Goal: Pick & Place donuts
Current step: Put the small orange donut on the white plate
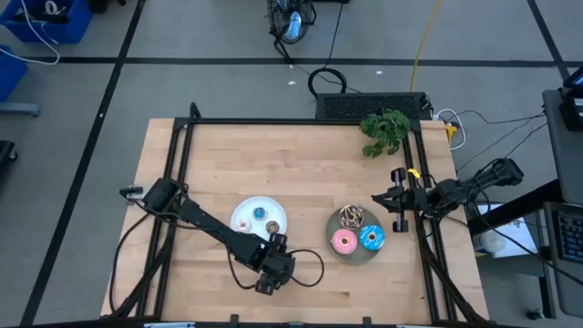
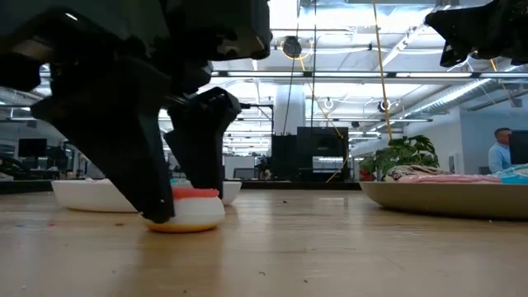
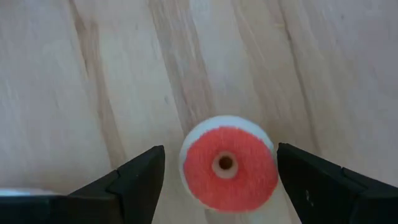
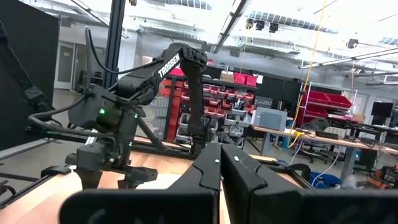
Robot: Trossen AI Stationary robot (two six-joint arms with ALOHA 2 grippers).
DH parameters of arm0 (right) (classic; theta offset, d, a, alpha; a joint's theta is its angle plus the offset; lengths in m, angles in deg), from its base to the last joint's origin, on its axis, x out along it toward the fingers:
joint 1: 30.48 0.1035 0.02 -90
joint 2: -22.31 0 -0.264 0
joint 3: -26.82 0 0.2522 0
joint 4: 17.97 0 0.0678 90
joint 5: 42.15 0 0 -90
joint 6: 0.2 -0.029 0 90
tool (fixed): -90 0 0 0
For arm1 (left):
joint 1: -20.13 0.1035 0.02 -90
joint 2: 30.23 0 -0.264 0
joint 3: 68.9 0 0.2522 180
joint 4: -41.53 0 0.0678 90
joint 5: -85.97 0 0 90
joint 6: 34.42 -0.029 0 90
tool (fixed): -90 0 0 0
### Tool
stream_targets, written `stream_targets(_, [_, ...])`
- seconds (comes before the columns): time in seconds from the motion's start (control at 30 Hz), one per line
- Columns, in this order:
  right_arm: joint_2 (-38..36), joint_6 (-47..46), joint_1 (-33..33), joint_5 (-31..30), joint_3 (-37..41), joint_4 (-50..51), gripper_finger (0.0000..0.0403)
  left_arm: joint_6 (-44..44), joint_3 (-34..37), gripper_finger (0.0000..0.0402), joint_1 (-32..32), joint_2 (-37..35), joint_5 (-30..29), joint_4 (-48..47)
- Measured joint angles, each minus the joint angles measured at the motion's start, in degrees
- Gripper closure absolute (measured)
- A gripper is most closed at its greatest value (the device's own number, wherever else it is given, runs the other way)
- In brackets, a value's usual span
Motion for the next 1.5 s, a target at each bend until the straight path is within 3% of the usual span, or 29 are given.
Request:
stream_targets(0.43, [-0.02,0.02,0.00,0.00,0.01,0.01,0.0403,-1.02,-0.11,0.0098,0.21,1.34,0.50,0.40])
stream_targets(0.87, [-0.02,0.02,0.00,0.00,-0.01,0.03,0.0403,-1.06,-0.04,0.0221,0.21,0.89,1.11,0.36])
stream_targets(1.13, [-0.02,0.02,0.01,0.00,-0.02,0.03,0.0403,-1.00,0.09,0.0260,0.28,-8.94,0.52,-3.29])
stream_targets(1.33, [0.00,0.02,0.02,0.00,-0.02,0.01,0.0403,2.34,0.01,0.0261,1.13,-19.70,-9.74,-17.93])
stream_targets(1.5, [0.01,0.02,0.01,0.00,-0.01,0.03,0.0403,5.06,0.49,0.0261,0.96,-22.66,-14.16,-23.08])
